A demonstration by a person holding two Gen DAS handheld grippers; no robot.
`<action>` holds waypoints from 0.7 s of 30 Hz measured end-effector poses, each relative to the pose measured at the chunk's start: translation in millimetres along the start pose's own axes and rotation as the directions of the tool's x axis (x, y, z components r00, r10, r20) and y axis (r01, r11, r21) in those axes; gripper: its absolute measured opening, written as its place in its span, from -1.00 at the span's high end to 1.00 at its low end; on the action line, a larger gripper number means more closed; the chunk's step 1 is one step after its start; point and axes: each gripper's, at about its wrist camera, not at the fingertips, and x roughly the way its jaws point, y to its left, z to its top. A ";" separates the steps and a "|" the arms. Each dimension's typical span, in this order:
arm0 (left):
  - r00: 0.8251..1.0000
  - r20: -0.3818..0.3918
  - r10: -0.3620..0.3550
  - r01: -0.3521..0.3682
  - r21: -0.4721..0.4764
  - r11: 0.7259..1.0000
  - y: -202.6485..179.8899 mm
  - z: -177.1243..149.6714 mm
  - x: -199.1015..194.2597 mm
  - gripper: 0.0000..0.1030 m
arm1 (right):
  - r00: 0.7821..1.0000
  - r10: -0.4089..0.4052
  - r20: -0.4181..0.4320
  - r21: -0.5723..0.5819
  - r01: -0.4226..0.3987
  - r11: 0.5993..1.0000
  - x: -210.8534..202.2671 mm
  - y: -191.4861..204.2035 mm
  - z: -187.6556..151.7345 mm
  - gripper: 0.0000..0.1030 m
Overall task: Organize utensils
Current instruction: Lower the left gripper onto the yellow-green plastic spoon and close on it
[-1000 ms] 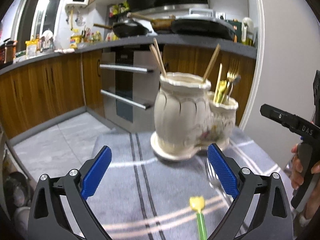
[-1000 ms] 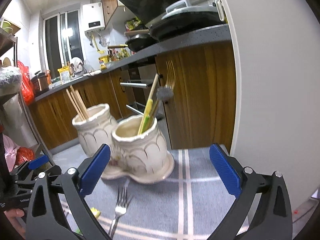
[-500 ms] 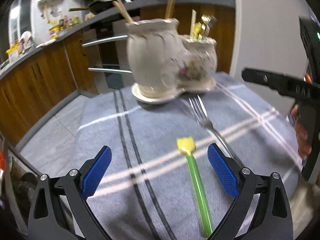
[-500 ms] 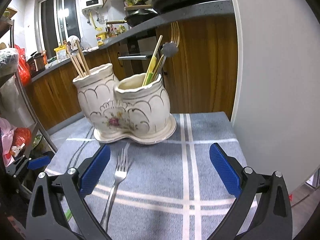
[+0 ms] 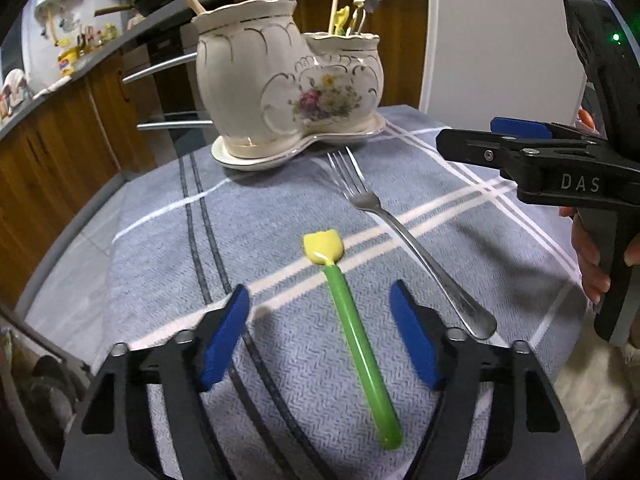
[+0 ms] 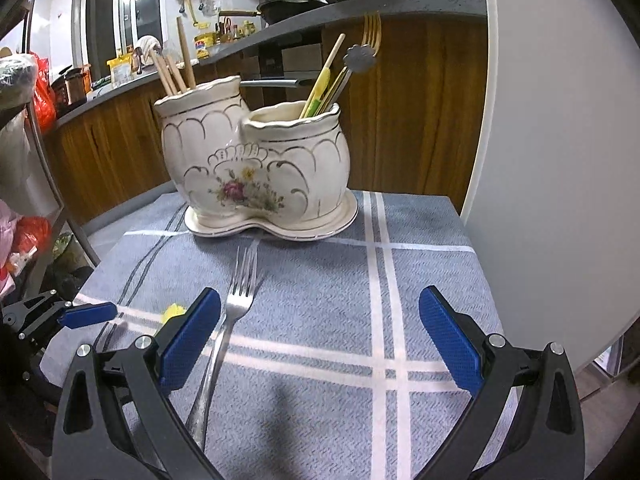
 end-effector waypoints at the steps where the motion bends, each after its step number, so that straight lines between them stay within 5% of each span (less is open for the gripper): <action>1: 1.000 -0.003 -0.002 0.002 0.002 1.000 -0.8 -0.7 -0.2 -0.19 | 1.000 0.005 -0.007 -0.006 -0.005 1.000 0.5 1.8 -0.8 -0.91; 9: 0.999 -0.024 -0.029 0.029 0.027 0.999 -3.9 -4.9 0.8 0.67 | 0.999 0.036 -0.040 -0.058 -0.038 0.998 4.5 15.0 -4.7 -0.90; 21: 0.999 -0.028 -0.038 0.038 -0.016 0.999 16.1 -3.3 2.2 0.80 | 0.993 0.059 -0.101 -0.123 -0.072 0.990 12.1 39.6 -11.9 -0.47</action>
